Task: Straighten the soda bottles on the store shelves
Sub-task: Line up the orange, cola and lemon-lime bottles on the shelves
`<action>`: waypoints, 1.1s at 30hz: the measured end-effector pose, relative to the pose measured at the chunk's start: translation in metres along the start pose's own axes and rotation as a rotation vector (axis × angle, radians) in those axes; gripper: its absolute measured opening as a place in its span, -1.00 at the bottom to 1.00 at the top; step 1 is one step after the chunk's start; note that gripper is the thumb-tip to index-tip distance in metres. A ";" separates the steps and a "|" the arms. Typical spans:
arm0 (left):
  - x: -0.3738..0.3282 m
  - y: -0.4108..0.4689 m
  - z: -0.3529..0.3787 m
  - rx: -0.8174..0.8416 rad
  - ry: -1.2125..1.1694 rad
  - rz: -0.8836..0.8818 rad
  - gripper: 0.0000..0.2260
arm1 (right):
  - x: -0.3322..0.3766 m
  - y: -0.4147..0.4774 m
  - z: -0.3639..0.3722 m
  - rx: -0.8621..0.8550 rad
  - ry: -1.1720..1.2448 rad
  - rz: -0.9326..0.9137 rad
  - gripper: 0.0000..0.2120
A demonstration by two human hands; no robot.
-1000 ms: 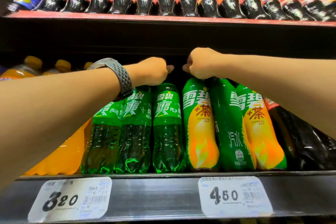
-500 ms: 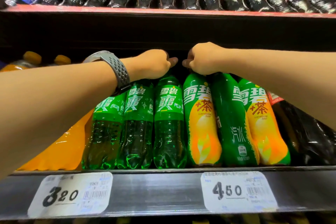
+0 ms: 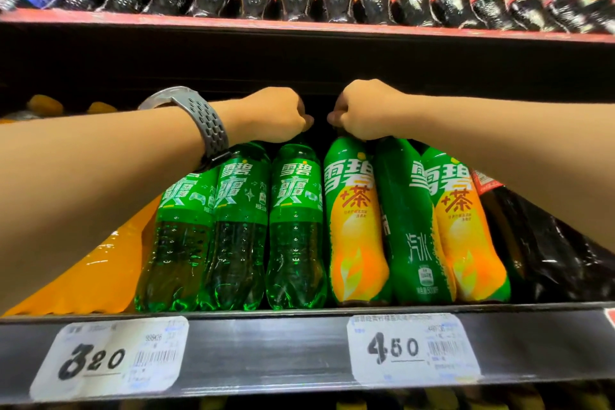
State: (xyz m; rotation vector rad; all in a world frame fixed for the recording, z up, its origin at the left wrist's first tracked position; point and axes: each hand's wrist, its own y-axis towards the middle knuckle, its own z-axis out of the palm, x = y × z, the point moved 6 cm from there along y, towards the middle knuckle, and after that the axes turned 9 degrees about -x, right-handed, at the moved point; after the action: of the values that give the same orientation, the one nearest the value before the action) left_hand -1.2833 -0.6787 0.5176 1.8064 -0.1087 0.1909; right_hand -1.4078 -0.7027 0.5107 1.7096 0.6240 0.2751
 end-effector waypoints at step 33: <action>-0.106 0.038 0.026 -0.137 0.003 0.002 -0.54 | -0.110 -0.029 -0.033 -0.085 -0.144 -0.070 -0.61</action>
State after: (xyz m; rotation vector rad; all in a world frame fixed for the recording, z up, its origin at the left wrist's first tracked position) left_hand -1.3920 -0.7158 0.5277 1.6696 -0.1190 0.1834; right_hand -1.5229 -0.7316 0.5073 1.6071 0.5563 0.1258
